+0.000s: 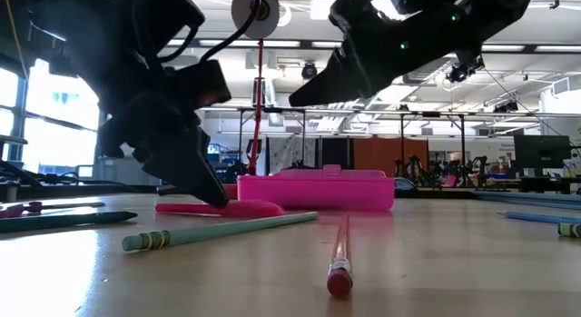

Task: Pick & place school supplies into a supply box
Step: Put the pink pen into the pink supply box

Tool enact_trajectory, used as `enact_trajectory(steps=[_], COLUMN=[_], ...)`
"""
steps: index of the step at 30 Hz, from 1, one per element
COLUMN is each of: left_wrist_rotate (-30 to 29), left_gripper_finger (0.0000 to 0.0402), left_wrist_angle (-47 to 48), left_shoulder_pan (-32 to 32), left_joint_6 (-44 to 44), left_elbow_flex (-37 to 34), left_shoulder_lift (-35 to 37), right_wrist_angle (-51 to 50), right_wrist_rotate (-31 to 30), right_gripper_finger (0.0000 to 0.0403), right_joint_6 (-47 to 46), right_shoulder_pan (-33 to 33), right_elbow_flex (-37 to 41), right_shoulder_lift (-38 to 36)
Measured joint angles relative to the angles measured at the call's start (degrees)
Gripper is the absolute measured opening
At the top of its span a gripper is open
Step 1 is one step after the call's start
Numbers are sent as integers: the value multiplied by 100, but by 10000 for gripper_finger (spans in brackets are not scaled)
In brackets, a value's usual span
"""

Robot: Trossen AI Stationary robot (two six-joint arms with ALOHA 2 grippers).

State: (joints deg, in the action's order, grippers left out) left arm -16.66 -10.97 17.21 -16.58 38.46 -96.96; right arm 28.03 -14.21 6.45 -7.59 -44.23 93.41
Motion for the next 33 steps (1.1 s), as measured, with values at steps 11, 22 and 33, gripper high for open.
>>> enact_trajectory(steps=[11,22,33], left_wrist_rotate=[704,206,-199], left_gripper_finger=[101,101,96], left_wrist_angle=[-1085,-2016,-2681], left_shoulder_pan=[-487,-509,-509], left_joint_6=[402,436,352], left_elbow_flex=[17,-39,-51], left_shoulder_lift=[-896,-1521,-1858], right_wrist_angle=[-31,-34,34], right_wrist_rotate=[-62,-62,-62], right_gripper_finger=[106,106,106], right_joint_6=[-3,-45,-19], right_shoulder_pan=[-239,-594,-836], right_elbow_flex=[9,9,4], right_shoulder_lift=[-11,-11,-11])
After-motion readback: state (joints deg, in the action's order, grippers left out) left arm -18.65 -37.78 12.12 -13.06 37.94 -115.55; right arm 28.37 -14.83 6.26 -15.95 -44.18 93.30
